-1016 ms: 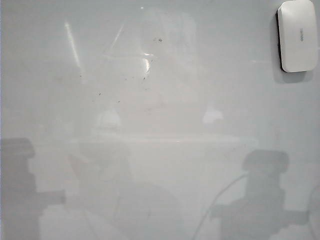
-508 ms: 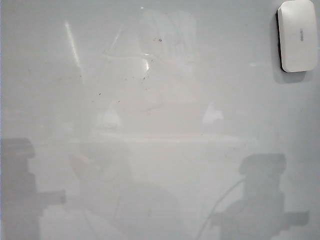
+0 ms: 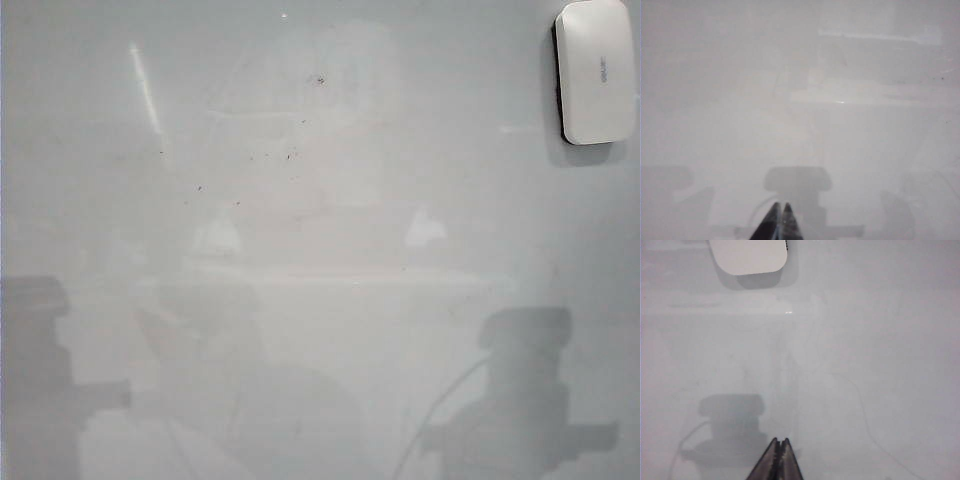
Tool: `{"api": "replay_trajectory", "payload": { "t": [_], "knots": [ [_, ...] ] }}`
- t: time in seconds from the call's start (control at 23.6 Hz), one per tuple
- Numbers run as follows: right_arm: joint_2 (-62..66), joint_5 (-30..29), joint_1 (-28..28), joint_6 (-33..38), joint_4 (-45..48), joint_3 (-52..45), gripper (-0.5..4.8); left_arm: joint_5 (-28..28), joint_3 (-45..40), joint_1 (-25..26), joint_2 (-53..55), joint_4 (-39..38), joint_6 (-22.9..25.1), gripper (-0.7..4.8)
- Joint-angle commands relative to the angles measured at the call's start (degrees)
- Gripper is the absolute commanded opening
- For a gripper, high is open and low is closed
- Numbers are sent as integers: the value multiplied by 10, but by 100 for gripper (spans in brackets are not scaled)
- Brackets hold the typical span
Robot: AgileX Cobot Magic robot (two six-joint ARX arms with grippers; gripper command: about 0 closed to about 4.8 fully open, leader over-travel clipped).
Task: Grab the whiteboard eraser that is attached to the surface of the whiteboard and use it to clean the writing on the whiteboard.
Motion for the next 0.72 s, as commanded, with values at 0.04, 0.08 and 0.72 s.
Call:
{"api": "replay_trajectory", "payload": {
  "t": [0.04,0.08,0.72],
  "knots": [
    [-1,1,0,-1,5,-2,3,2,0,-1,0,7,0,-5],
    [-1,1,0,-1,5,-2,3,2,0,-1,0,7,0,-5],
    [-1,1,0,-1,5,-2,3,41,0,-5,-2,7,-6,-5]
  ]
}}
